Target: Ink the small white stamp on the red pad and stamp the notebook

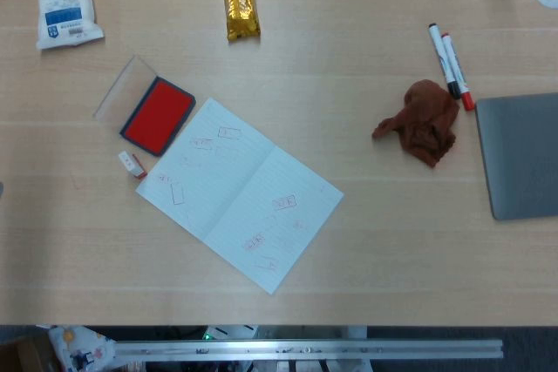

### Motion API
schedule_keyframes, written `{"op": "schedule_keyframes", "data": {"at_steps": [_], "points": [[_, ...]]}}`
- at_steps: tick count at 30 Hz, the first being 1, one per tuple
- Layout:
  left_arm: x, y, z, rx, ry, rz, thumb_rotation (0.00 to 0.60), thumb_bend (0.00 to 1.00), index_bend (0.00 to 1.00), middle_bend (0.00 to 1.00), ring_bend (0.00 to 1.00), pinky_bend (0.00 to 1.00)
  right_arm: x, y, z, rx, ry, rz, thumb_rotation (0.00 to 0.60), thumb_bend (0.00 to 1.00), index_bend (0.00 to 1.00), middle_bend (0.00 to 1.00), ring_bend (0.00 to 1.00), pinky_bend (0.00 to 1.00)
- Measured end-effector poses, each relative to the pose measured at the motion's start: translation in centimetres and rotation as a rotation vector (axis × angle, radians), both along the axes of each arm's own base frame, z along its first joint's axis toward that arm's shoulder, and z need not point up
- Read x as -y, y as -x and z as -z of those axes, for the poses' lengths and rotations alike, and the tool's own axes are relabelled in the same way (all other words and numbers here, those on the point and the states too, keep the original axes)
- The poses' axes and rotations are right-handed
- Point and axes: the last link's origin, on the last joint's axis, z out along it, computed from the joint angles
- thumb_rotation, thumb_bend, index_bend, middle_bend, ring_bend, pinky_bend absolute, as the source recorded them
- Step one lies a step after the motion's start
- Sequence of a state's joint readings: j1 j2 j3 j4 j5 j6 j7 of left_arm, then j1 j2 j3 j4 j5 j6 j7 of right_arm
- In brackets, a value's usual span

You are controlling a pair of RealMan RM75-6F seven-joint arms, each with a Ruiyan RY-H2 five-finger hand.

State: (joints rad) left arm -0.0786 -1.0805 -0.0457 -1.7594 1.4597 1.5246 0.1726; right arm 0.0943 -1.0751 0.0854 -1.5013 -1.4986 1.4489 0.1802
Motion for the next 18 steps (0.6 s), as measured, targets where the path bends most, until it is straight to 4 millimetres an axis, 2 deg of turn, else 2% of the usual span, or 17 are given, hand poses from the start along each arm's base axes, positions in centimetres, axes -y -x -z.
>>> {"op": "schedule_keyframes", "data": {"at_steps": [9, 18], "points": [[0.0, -0.2, -0.1, 0.002, 0.015, 0.030, 0.600, 0.17, 0.26, 0.17, 0.13, 0.16, 0.3, -0.6, -0.7, -0.023, 0.009, -0.025, 0.600, 0.18, 0.37, 0.41, 0.35, 0.41], [-1.7, -1.6, 0.7, -0.046, 0.160, 0.170, 0.600, 0.17, 0.30, 0.17, 0.13, 0.16, 1.1, -1.8, -2.6, -0.062, 0.051, -0.053, 0.600, 0.18, 0.37, 0.41, 0.35, 0.41]]}}
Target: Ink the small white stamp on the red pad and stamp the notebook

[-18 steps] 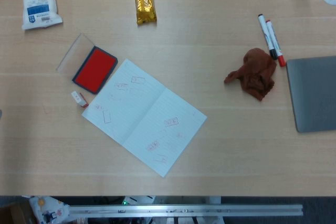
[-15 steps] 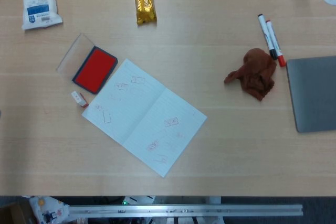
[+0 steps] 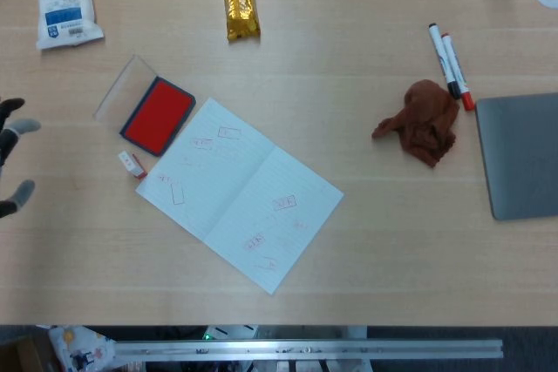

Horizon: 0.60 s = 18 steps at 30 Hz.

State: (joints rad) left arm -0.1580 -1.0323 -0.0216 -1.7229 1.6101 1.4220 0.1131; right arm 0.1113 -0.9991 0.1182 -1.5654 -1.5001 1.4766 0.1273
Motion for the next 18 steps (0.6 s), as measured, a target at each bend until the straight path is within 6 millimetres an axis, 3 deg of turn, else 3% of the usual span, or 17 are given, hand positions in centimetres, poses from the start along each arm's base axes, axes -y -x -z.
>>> {"op": "schedule_keyframes", "data": {"at_steps": [10, 18], "points": [[-4.0, -2.1, 3.2, -0.179, 0.223, 0.203, 0.600, 0.17, 0.31, 0.16, 0.13, 0.16, 0.3, -0.6, 0.4, -0.015, -0.027, -0.006, 0.600, 0.18, 0.37, 0.41, 0.35, 0.41], [-6.5, -2.5, 5.6, -0.247, 0.292, 0.324, 0.600, 0.17, 0.37, 0.08, 0.12, 0.16, -0.2, -0.3, 0.6, -0.012, -0.023, 0.019, 0.600, 0.18, 0.37, 0.41, 0.34, 0.41]]}}
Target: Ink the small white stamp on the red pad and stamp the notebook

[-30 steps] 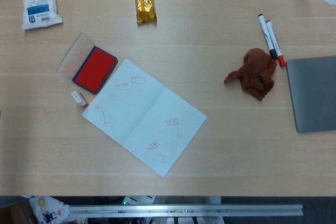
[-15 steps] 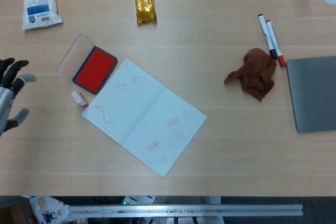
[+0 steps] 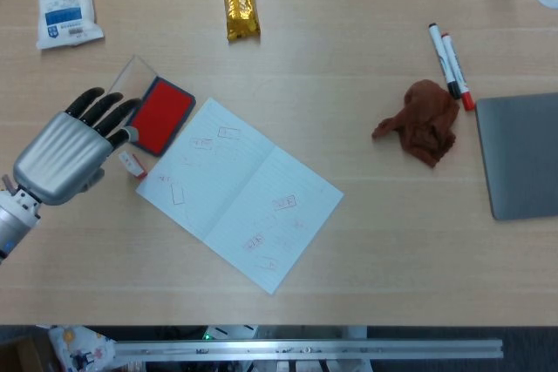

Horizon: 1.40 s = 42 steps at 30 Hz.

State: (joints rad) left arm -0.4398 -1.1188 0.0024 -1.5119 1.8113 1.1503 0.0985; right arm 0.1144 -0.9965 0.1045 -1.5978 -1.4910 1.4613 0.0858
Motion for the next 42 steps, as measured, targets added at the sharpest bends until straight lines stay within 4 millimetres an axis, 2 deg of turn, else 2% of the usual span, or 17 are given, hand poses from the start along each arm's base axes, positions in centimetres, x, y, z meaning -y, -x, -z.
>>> {"op": "schedule_keyframes", "data": {"at_steps": [4, 10, 16, 27, 42], "points": [[-1.3, 0.5, 1.4, -0.052, 0.030, 0.042, 0.600, 0.17, 0.39, 0.03, 0.11, 0.16, -0.2, 0.0, 0.1, -0.001, 0.002, 0.006, 0.600, 0.18, 0.37, 0.41, 0.34, 0.41], [-2.8, 1.1, 3.3, -0.096, 0.068, 0.065, 0.600, 0.17, 0.40, 0.03, 0.10, 0.16, -0.6, -0.1, 0.1, -0.005, 0.006, 0.013, 0.600, 0.18, 0.37, 0.41, 0.34, 0.41], [-3.6, 1.8, 4.1, -0.116, 0.075, 0.070, 0.600, 0.17, 0.39, 0.03, 0.10, 0.16, -0.7, -0.1, 0.3, -0.007, 0.002, 0.027, 0.600, 0.18, 0.37, 0.41, 0.35, 0.41], [-4.0, 3.2, 5.1, -0.138, 0.076, 0.064, 0.600, 0.17, 0.41, 0.04, 0.10, 0.16, -0.2, -0.9, 0.8, -0.019, -0.018, 0.011, 0.600, 0.18, 0.37, 0.41, 0.35, 0.41], [-3.6, 4.6, 6.0, -0.132, 0.092, 0.032, 0.600, 0.17, 0.42, 0.05, 0.10, 0.16, -0.4, -1.0, 1.0, -0.021, -0.018, 0.025, 0.600, 0.18, 0.37, 0.41, 0.34, 0.41]]}}
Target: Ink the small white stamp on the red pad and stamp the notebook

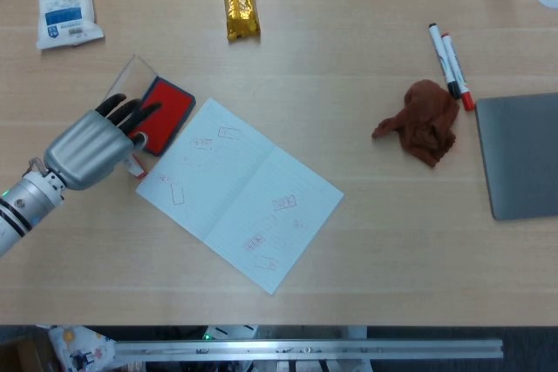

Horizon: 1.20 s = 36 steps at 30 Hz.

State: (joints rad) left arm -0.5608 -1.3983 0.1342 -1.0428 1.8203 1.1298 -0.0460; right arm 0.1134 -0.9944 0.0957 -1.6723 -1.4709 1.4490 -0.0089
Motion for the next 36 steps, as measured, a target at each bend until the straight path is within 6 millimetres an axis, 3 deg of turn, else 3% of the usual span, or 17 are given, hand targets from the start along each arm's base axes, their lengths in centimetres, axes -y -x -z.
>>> {"op": "schedule_keyframes", "data": {"at_steps": [29, 36], "points": [[-0.3, 0.2, 2.4, 0.024, 0.033, -0.047, 0.600, 0.17, 0.48, 0.05, 0.10, 0.16, -0.2, 0.2, 0.0, 0.000, 0.003, 0.016, 0.600, 0.18, 0.37, 0.41, 0.35, 0.41], [-0.5, 0.1, 2.5, 0.022, 0.034, -0.056, 0.600, 0.22, 0.49, 0.06, 0.10, 0.16, -0.3, 0.3, 0.0, 0.002, 0.004, 0.020, 0.600, 0.18, 0.37, 0.41, 0.35, 0.41]]}}
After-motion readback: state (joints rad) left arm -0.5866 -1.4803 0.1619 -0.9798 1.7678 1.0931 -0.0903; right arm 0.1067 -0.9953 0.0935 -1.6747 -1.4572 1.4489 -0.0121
